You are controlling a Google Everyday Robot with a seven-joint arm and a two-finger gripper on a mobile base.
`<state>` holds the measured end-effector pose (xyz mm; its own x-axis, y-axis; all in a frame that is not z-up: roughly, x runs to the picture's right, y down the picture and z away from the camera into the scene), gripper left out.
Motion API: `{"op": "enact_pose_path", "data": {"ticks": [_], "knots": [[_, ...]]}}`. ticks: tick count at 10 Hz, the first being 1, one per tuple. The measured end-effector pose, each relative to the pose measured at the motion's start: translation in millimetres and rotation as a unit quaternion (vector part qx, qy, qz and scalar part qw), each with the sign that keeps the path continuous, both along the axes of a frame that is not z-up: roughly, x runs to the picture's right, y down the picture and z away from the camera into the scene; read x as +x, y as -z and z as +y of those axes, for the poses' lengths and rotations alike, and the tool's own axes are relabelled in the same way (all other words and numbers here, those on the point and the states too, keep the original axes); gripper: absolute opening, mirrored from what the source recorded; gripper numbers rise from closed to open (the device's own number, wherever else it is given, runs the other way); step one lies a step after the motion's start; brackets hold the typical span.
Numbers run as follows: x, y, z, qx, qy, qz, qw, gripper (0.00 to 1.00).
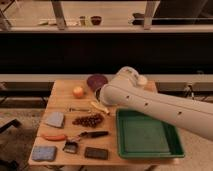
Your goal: Stack cups into tray
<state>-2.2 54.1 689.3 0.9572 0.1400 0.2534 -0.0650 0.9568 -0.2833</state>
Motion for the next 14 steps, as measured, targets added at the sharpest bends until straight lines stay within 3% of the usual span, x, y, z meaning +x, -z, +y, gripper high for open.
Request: {"op": "enact_pose_path", "data": {"ticks": [4,7,12,14], "knots": [[34.0,11.7,25.0,-0.011,-0.028,0.004,0.9995,0.00],[49.2,-1.1,18.2,-0.021,-0.053,0.006,0.9983,0.00],[89.9,8.6,47.9,-0.037,-0.091,0.011,0.9950,0.00],[97.5,2.8,45.3,-0.041,-0.106,0.013,0.9934,0.00]]}}
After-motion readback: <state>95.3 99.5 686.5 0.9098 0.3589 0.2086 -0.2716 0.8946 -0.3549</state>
